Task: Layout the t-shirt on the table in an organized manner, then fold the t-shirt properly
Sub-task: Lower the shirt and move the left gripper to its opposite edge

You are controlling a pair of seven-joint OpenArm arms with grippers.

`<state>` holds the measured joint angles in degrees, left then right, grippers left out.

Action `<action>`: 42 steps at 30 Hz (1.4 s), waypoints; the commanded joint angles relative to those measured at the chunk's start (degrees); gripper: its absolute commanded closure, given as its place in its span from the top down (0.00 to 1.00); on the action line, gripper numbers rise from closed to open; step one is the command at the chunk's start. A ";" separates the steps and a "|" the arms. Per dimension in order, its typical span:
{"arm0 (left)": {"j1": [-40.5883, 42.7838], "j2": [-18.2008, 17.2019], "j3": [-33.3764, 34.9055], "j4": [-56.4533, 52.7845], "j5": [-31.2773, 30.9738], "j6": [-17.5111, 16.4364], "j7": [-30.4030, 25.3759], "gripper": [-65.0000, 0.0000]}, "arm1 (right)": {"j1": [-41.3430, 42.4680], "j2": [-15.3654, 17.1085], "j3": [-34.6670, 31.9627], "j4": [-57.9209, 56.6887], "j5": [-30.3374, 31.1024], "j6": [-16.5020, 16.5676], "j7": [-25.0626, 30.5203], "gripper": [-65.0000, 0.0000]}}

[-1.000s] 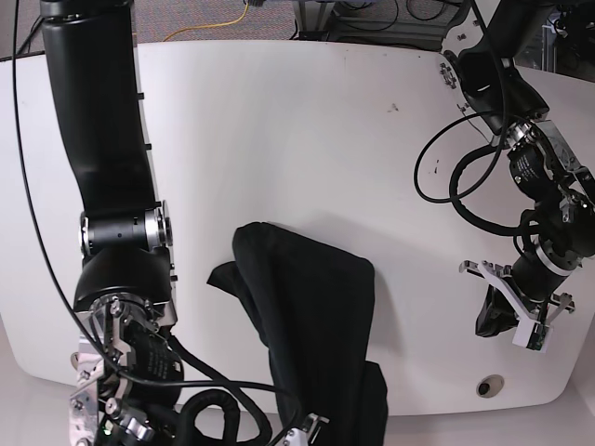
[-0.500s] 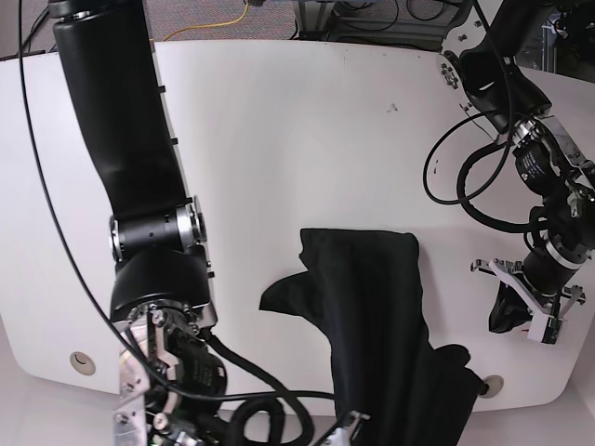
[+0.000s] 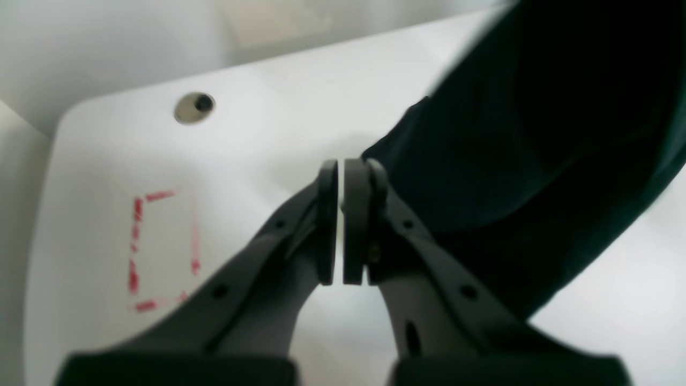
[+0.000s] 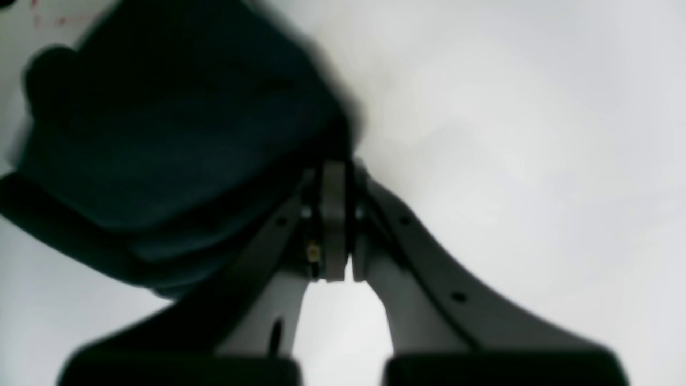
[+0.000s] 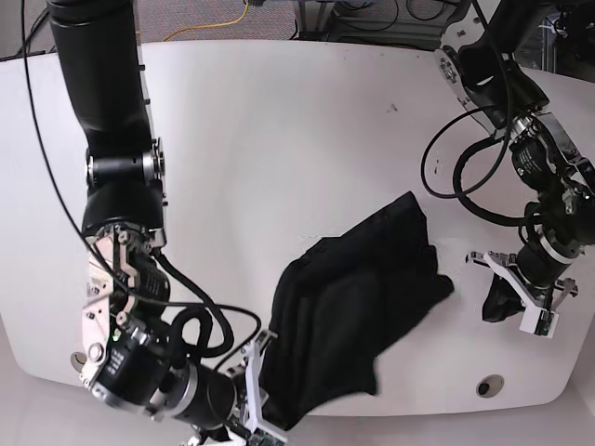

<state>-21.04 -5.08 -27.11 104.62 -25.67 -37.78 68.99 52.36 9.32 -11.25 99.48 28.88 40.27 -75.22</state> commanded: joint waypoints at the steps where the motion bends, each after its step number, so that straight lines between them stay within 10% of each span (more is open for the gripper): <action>1: -0.19 0.11 0.08 -1.54 -0.83 -0.07 -1.17 0.00 | -0.71 1.10 0.74 3.86 0.26 -0.27 2.47 0.00; 17: 7.02 1.26 0.17 -5.15 -0.92 -0.07 -1.34 0.01 | -15.22 4.70 6.89 6.23 0.52 -0.27 5.46 0.00; 31: 11.06 4.86 -1.15 -12.00 -0.66 0.37 -4.60 0.35 | -23.13 6.19 8.30 9.05 0.52 -0.27 5.64 0.00; 42: 11.32 4.95 -5.90 -20.71 -0.48 3.01 -7.41 0.37 | -25.85 6.19 8.39 10.01 0.35 -0.27 5.64 0.00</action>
<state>-8.47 0.12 -32.80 84.71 -25.02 -35.97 63.11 25.43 15.05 -3.25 108.33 28.71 40.10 -70.91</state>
